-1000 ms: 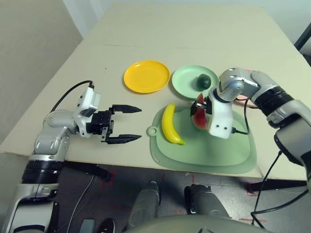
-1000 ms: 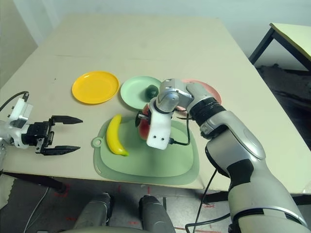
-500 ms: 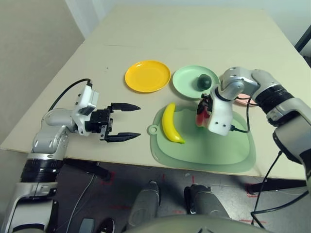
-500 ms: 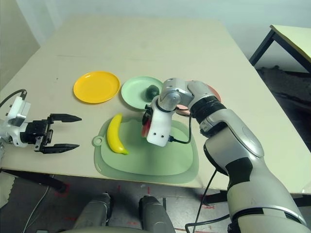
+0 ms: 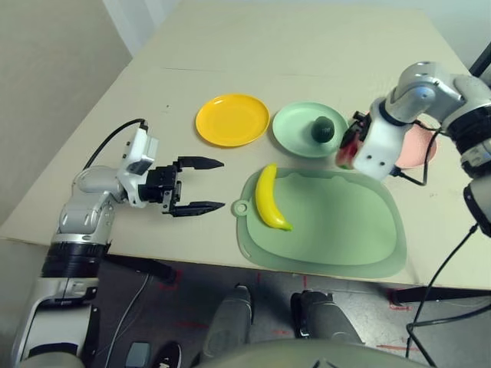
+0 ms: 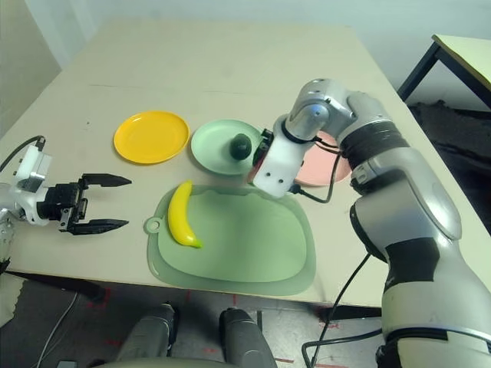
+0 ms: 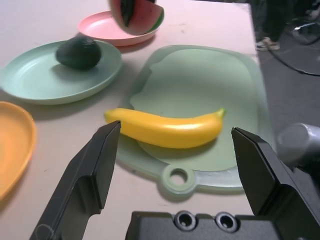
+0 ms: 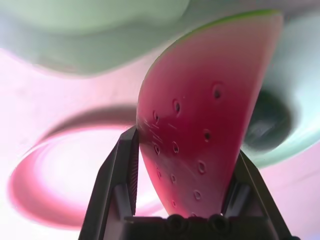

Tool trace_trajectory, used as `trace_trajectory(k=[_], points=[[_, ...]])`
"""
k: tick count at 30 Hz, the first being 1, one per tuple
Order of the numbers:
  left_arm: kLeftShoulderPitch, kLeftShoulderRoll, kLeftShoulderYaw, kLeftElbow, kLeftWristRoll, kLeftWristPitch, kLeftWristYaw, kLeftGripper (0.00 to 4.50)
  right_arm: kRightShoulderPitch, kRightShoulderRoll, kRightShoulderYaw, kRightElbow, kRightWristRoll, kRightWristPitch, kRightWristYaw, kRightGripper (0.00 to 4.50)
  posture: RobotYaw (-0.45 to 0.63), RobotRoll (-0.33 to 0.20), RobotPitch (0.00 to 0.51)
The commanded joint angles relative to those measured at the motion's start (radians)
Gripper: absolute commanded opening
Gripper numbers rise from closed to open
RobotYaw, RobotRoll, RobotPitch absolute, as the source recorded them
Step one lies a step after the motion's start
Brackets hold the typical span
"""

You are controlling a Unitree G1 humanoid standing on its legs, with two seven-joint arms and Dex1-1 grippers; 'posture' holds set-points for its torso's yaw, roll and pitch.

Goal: Place the fruits into color-matched plates.

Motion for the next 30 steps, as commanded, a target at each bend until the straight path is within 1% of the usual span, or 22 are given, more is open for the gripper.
trace_trajectory(k=[1,5,9,14,17,19,21,24,27,30], points=[[-0.009,-0.017,-0.002,0.015,0.030,-0.020,0.042,4.50,-0.013,0.002,0.055,0.084,-0.140,0.047,-0.150,2.10,0.02,0.000,0.125],[0.008,-0.015,0.002,-0.010,0.030,-0.016,0.060,4.50,-0.009,0.012,0.115,0.163,-0.268,0.119,-0.322,2.10,0.03,0.000,0.136],[0.030,-0.007,0.004,-0.035,0.023,-0.009,0.066,4.50,-0.006,0.023,0.152,0.212,-0.344,0.174,-0.447,2.10,0.04,0.000,0.142],[0.040,-0.004,0.002,-0.054,0.015,0.004,0.066,4.50,0.003,0.028,0.174,0.255,-0.400,0.261,-0.551,2.10,0.04,0.000,0.146],[0.039,-0.004,-0.001,-0.057,0.016,0.006,0.066,4.50,0.000,0.027,0.177,0.264,-0.420,0.281,-0.589,2.10,0.03,0.000,0.145],[0.033,-0.006,-0.004,-0.055,0.018,0.008,0.066,4.50,-0.006,0.020,0.170,0.269,-0.421,0.287,-0.596,2.83,0.03,0.000,0.143],[0.024,-0.008,-0.006,-0.048,0.020,0.008,0.065,4.50,-0.014,0.009,0.159,0.272,-0.415,0.287,-0.593,3.37,0.02,0.000,0.141],[0.009,-0.013,-0.010,-0.030,0.026,0.002,0.062,4.50,-0.030,-0.010,0.138,0.275,-0.395,0.286,-0.583,4.47,0.02,0.000,0.140],[-0.007,-0.020,-0.016,-0.011,0.033,-0.005,0.060,4.50,-0.047,-0.035,0.099,0.277,-0.358,0.281,-0.574,4.47,0.00,0.000,0.137],[-0.021,-0.025,-0.020,0.005,0.037,-0.010,0.057,4.50,-0.062,-0.064,0.024,0.280,-0.282,0.267,-0.530,4.47,-0.01,0.000,0.137]])
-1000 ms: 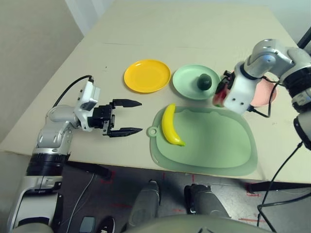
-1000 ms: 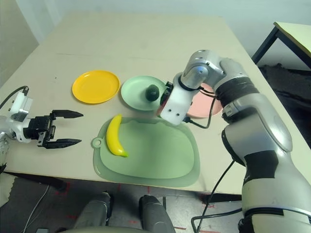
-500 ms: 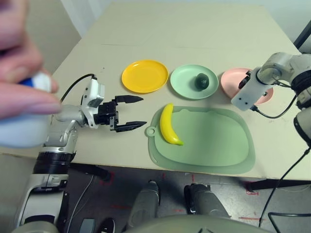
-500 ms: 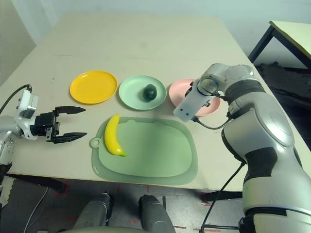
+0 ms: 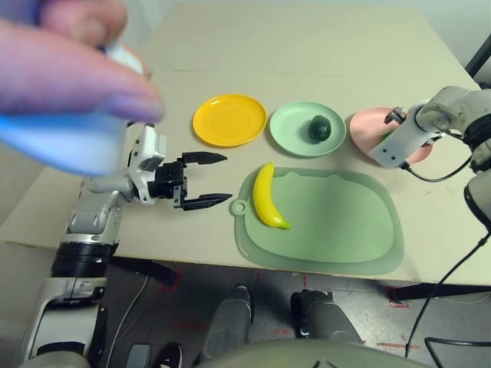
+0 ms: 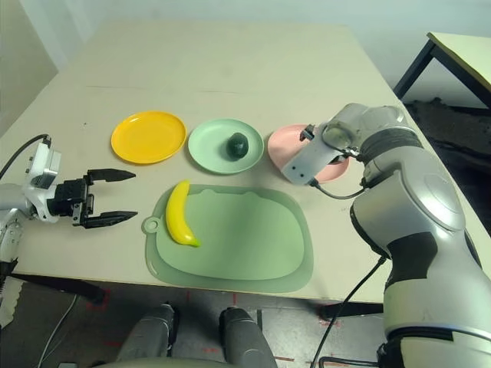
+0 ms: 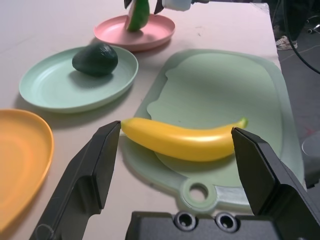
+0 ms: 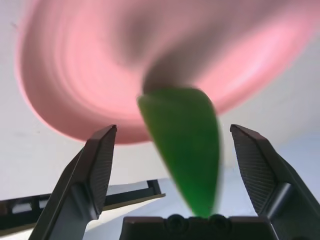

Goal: Place the fruits into color-matched plates.

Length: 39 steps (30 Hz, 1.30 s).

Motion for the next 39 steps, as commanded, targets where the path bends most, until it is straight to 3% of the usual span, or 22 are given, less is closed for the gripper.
trace_trajectory(k=[1,10,17,24,31,39], points=[[-0.008,-0.004,-0.017,0.026,0.019,-0.012,-0.010,4.50,-0.025,-0.035,-0.096,0.013,0.098,-0.014,0.067,4.47,-0.01,0.000,0.137],[-0.036,-0.017,-0.025,0.060,0.023,-0.022,-0.021,4.50,-0.012,-0.078,-0.386,0.001,0.399,0.076,0.382,4.47,-0.03,0.000,0.129],[-0.054,-0.021,-0.022,0.075,0.031,-0.025,-0.030,4.50,-0.041,-0.026,-0.622,-0.035,0.651,0.333,0.584,4.47,-0.04,0.000,0.124],[-0.057,-0.017,-0.016,0.066,0.026,-0.018,-0.029,4.50,0.010,0.041,-0.724,-0.166,0.796,0.541,0.704,4.47,-0.03,0.000,0.121],[-0.059,-0.008,-0.012,0.060,0.023,-0.011,-0.031,4.50,0.207,0.068,-0.757,-0.549,0.880,0.857,0.660,4.47,-0.03,0.000,0.120],[-0.053,-0.005,-0.009,0.043,0.016,0.001,-0.030,4.50,0.579,0.118,-0.869,-1.194,1.066,1.317,0.523,4.47,-0.03,0.000,0.121]])
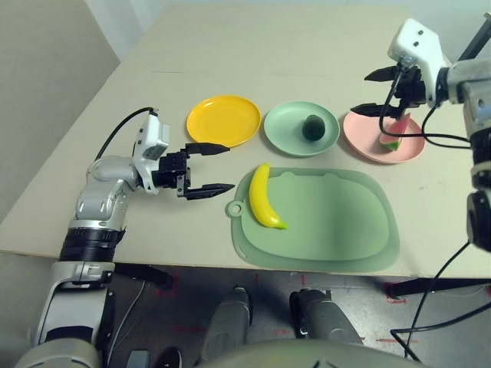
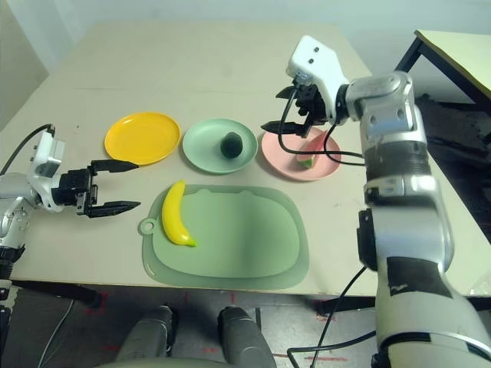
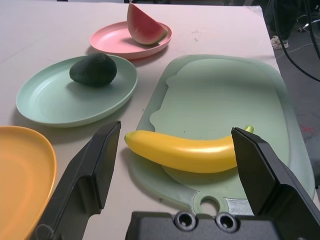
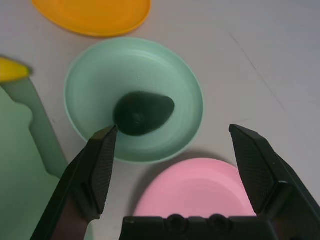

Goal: Place the fruits into color-matched plates.

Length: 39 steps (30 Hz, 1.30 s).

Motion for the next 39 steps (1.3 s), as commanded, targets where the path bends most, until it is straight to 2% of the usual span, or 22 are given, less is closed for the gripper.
trace_trajectory(k=[1,6,9,14,16,20,22,26,31,35,39], points=[[0.009,0.006,-0.001,-0.018,-0.004,0.011,-0.003,4.50,0.139,0.040,-0.078,-0.271,0.137,0.173,-0.050,4.47,-0.03,0.000,0.121],[0.007,0.006,-0.001,-0.023,-0.005,0.018,-0.005,4.50,0.323,0.065,-0.138,-0.585,0.315,0.263,-0.066,4.47,-0.04,0.000,0.119],[0.002,0.007,-0.002,-0.019,-0.004,0.021,-0.008,4.50,0.352,0.052,-0.147,-0.692,0.394,0.281,-0.076,4.47,-0.04,0.000,0.118],[-0.006,0.005,-0.003,-0.016,-0.003,0.021,-0.011,4.50,0.393,0.009,-0.186,-0.847,0.551,0.432,-0.125,4.47,-0.04,0.000,0.118],[-0.001,0.006,0.000,-0.021,-0.006,0.023,-0.011,4.50,0.456,-0.055,-0.210,-0.918,0.594,0.477,-0.120,4.47,-0.03,0.000,0.125],[0.020,0.010,0.005,-0.035,-0.014,0.027,-0.013,4.50,0.592,-0.259,-0.265,-0.963,0.614,0.502,-0.079,4.47,-0.04,0.000,0.128],[0.022,0.006,0.003,-0.032,-0.013,0.024,-0.013,4.50,0.628,-0.280,-0.325,-0.941,0.646,0.497,-0.090,4.47,-0.04,0.000,0.126],[0.013,-0.008,-0.001,-0.025,-0.013,0.019,-0.011,4.50,0.709,-0.212,-0.454,-0.908,0.702,0.421,-0.125,4.47,-0.04,0.000,0.120],[0.002,-0.013,0.000,-0.012,-0.012,0.015,-0.016,4.50,0.906,-0.113,-0.570,-0.921,0.737,0.284,-0.118,4.47,-0.05,0.000,0.117],[-0.013,-0.021,-0.007,0.002,-0.008,0.015,-0.018,4.50,1.043,-0.029,-0.531,-0.929,0.695,0.119,-0.101,4.47,-0.06,0.000,0.116],[-0.025,-0.029,-0.013,0.011,-0.002,0.014,-0.018,4.50,1.098,0.021,-0.436,-0.877,0.614,-0.062,-0.080,4.47,-0.06,0.000,0.115]])
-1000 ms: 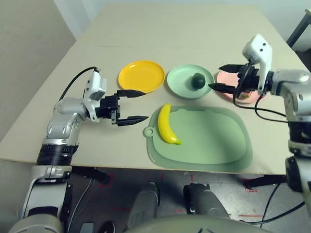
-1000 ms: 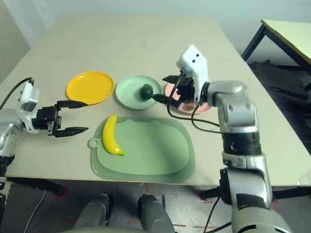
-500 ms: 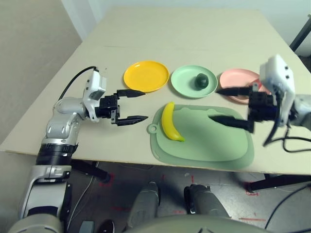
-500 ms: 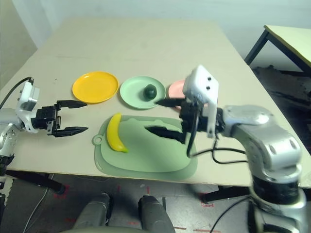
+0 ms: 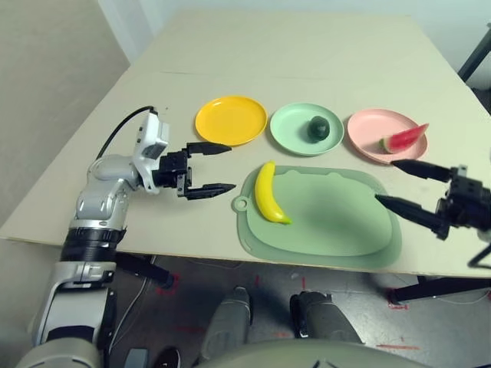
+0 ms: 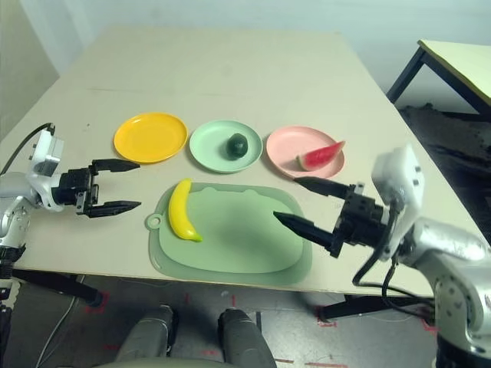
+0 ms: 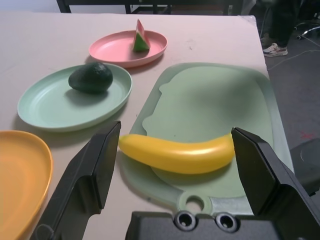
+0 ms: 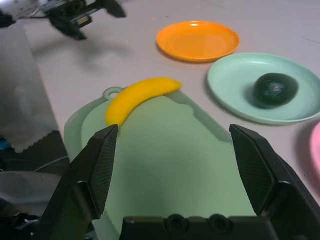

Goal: Place the fruits into color-matched plates.

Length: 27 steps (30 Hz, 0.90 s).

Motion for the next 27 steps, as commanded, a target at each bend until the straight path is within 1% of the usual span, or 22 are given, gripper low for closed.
trace_trajectory(k=[1,4,6,9,11,14,16,18,21,24,27], points=[[-0.009,-0.006,-0.016,0.016,0.009,-0.007,-0.007,4.50,0.024,0.024,0.077,0.030,-0.063,-0.135,0.014,4.47,-0.05,0.000,0.115],[-0.018,-0.001,-0.020,0.028,0.025,-0.021,-0.014,4.50,0.020,0.027,0.128,0.040,-0.086,-0.178,-0.004,4.47,-0.05,0.000,0.112],[-0.031,0.012,-0.032,0.042,0.056,-0.052,-0.022,4.50,0.010,0.021,0.158,0.049,-0.112,-0.195,-0.026,4.47,-0.05,0.000,0.112],[-0.079,0.036,-0.058,0.087,0.115,-0.112,-0.038,4.50,0.017,0.008,0.184,0.059,-0.140,-0.211,-0.046,4.47,-0.06,0.000,0.109],[-0.123,0.055,-0.090,0.123,0.171,-0.189,-0.059,4.50,0.033,-0.007,0.203,0.058,-0.155,-0.234,-0.034,4.47,-0.06,0.000,0.109],[-0.207,0.077,-0.162,0.167,0.266,-0.355,-0.107,4.50,0.043,-0.020,0.223,0.060,-0.161,-0.244,-0.039,4.47,-0.06,0.000,0.108],[-0.275,0.082,-0.224,0.190,0.331,-0.495,-0.153,4.50,0.033,-0.023,0.228,0.064,-0.155,-0.234,-0.054,4.47,-0.07,0.000,0.107],[-0.345,0.084,-0.307,0.195,0.355,-0.597,-0.178,4.50,0.027,-0.026,0.233,0.056,-0.136,-0.219,-0.057,4.47,-0.07,0.000,0.107],[-0.439,0.073,-0.436,0.180,0.329,-0.660,-0.181,4.50,0.040,-0.045,0.266,0.045,-0.147,-0.229,-0.036,4.47,-0.08,0.000,0.106],[-0.524,0.068,-0.592,0.184,0.323,-0.774,-0.181,4.50,0.043,-0.052,0.292,0.026,-0.145,-0.220,-0.043,4.47,-0.10,0.000,0.108],[-0.572,0.053,-0.693,0.223,0.323,-0.875,-0.181,4.50,0.042,-0.051,0.304,0.010,-0.139,-0.211,-0.062,4.47,-0.11,0.000,0.111]])
